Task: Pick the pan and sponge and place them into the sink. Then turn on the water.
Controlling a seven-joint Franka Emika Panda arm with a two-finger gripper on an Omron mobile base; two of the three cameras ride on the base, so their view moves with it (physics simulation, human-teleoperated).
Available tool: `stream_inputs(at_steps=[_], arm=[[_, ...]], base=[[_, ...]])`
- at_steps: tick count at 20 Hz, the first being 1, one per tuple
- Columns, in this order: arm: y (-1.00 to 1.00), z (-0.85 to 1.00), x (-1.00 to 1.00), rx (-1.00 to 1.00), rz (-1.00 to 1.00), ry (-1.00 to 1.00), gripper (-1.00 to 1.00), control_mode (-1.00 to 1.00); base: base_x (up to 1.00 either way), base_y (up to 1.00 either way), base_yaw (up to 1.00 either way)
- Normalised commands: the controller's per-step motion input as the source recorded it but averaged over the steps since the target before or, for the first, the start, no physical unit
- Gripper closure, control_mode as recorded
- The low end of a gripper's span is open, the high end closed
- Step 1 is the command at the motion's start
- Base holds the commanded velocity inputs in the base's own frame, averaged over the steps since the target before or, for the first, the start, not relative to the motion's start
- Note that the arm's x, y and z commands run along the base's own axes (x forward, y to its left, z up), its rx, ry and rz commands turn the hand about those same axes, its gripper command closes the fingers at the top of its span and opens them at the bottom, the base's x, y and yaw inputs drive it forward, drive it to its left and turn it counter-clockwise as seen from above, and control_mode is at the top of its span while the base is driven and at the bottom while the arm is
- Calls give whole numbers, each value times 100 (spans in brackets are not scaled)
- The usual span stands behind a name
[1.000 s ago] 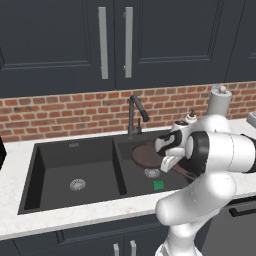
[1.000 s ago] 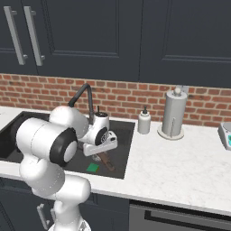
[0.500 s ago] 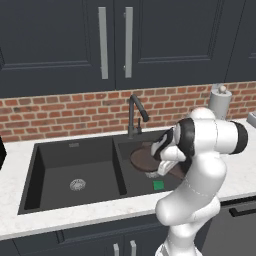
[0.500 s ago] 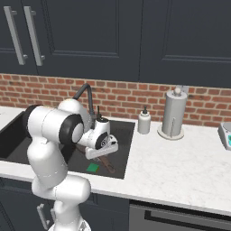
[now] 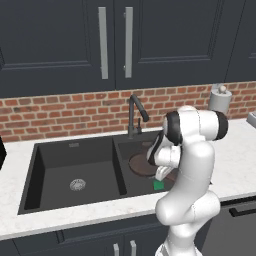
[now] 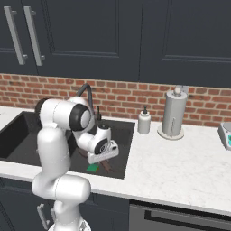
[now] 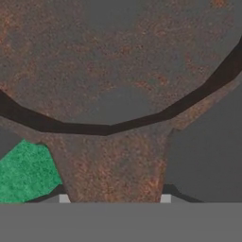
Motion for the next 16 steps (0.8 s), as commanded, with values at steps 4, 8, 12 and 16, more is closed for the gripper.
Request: stream_inputs(at_steps=[4,8,12,16], arm=[[0,-36,17,0,0,0,100,-100],[0,-35,16,0,0,0,100,-100],[0,-36,14,0,0,0,100,-100],[0,-38,9,0,0,-1,100,-100]], base=[[0,0,0],[0,0,0],[0,0,0],[0,0,0]])
